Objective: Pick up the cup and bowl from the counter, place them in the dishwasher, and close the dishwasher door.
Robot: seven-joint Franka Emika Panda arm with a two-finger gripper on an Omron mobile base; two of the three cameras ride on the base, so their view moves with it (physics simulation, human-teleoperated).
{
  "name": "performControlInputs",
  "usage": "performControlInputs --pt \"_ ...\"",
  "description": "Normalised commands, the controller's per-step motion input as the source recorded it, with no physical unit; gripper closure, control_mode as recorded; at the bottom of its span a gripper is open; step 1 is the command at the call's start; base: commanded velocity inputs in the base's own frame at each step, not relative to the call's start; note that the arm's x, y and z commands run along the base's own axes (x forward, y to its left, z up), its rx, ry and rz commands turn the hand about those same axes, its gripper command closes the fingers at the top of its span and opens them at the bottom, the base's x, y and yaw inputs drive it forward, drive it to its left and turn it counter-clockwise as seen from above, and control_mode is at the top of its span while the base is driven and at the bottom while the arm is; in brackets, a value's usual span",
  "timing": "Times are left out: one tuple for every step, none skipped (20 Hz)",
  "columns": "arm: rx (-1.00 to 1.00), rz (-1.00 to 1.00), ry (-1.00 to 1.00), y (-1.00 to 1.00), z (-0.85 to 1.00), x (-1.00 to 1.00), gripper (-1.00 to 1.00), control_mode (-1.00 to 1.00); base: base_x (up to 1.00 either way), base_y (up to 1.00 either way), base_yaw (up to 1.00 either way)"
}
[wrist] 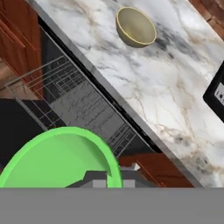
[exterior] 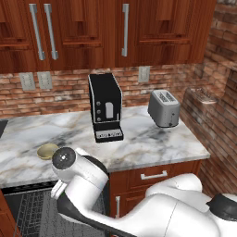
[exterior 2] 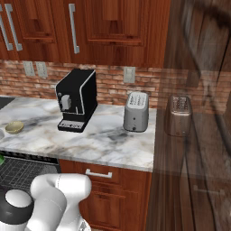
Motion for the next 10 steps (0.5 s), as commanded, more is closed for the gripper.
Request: performControlInputs --pt "-0.25 0.27 -0.04 0.00 -0.47 0.00 1.00 -1.00 0.00 0.00 0.00" --pt "-0.22 0.27 -0.04 0.00 -0.49 0.00 1.00 -1.00 0.00 0.00 0.00" --pt "-0.21 0.27 -0.05 0.00 -0.49 0.00 1.00 -1.00 0.00 0.00 0.00" --pt "-0.21 0.26 -0.05 0.00 -0.48 0.00 1.00 -1.00 0.00 0.00 0.00" --pt "-0.14 0.27 -0.05 0.00 -0.48 0.00 1.00 -1.00 0.00 0.00 0.00" --pt "-0.06 0.27 -0.05 0.00 -0.46 0.00 1.00 -1.00 0.00 0.00 0.00" --pt "-0.06 0.26 -0.05 0.00 -0.46 0.04 1.00 -1.00 0.00 0.00 0.00" --pt "-0.04 0.24 -0.02 0.00 -0.46 0.17 1.00 -1.00 0.00 0.00 0.00" --pt "-0.03 0.21 -0.01 0.00 -0.44 0.25 1.00 -1.00 0.00 0.00 0.00" --pt "-0.01 0.18 0.00 0.00 -0.44 0.26 1.00 -1.00 0.00 0.00 0.00"
